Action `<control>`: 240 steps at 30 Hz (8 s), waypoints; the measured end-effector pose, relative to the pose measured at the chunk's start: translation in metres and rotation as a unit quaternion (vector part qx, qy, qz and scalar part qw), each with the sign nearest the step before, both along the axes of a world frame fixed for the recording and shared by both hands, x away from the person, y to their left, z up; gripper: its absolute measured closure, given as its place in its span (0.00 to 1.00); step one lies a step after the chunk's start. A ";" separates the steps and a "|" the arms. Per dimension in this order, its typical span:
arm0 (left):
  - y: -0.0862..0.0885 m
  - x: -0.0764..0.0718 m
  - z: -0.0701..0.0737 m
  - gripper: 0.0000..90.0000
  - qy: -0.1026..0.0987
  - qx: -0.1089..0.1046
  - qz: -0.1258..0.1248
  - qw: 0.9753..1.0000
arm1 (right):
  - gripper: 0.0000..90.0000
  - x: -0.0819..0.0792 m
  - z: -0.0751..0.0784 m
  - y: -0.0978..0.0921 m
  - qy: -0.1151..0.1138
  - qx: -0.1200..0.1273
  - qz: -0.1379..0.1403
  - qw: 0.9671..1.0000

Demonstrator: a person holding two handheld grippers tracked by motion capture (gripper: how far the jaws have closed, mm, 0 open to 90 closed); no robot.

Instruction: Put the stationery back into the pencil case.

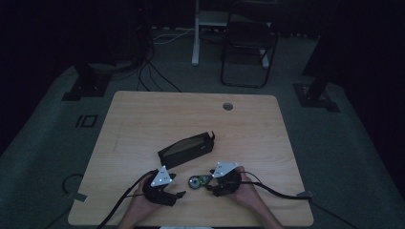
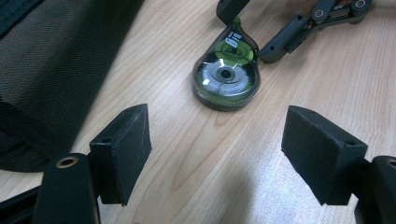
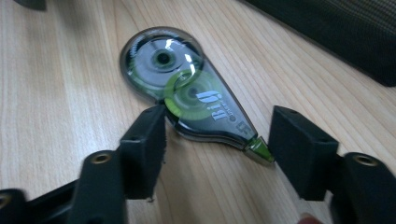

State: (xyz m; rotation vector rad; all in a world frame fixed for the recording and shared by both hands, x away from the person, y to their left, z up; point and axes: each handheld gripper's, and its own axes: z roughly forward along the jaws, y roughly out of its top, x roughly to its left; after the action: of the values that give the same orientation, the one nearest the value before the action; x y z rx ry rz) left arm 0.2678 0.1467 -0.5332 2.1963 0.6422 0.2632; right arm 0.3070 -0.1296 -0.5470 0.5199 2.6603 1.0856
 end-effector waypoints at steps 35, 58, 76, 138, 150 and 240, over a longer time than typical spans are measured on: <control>-0.023 0.024 -0.016 0.40 -0.004 0.040 -0.057 0.998 | 0.54 0.012 -0.004 0.018 0.017 0.029 0.085 0.996; -0.029 0.031 -0.016 0.45 -0.005 0.040 -0.076 0.996 | 0.53 0.020 -0.006 0.009 0.032 0.048 0.094 0.994; -0.034 0.034 -0.018 0.36 -0.008 0.038 -0.071 0.997 | 0.46 0.025 0.003 -0.021 0.031 0.043 0.052 0.997; -0.024 0.031 0.002 0.46 -0.008 0.000 -0.068 0.998 | 0.52 0.042 -0.005 -0.053 0.030 0.049 -0.043 0.997; -0.017 0.029 0.013 0.46 -0.018 -0.006 -0.058 0.998 | 0.45 0.046 -0.007 -0.060 0.014 0.045 -0.074 0.996; 0.014 0.019 0.084 0.46 -0.081 -0.029 -0.030 0.996 | 0.36 0.049 -0.007 -0.061 0.025 0.049 -0.066 0.996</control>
State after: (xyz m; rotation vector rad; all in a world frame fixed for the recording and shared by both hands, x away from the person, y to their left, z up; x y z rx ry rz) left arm 0.2863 0.1603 -0.4490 2.1093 0.4867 0.3812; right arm 0.3563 -0.1902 -0.5541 0.7388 2.5826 1.1830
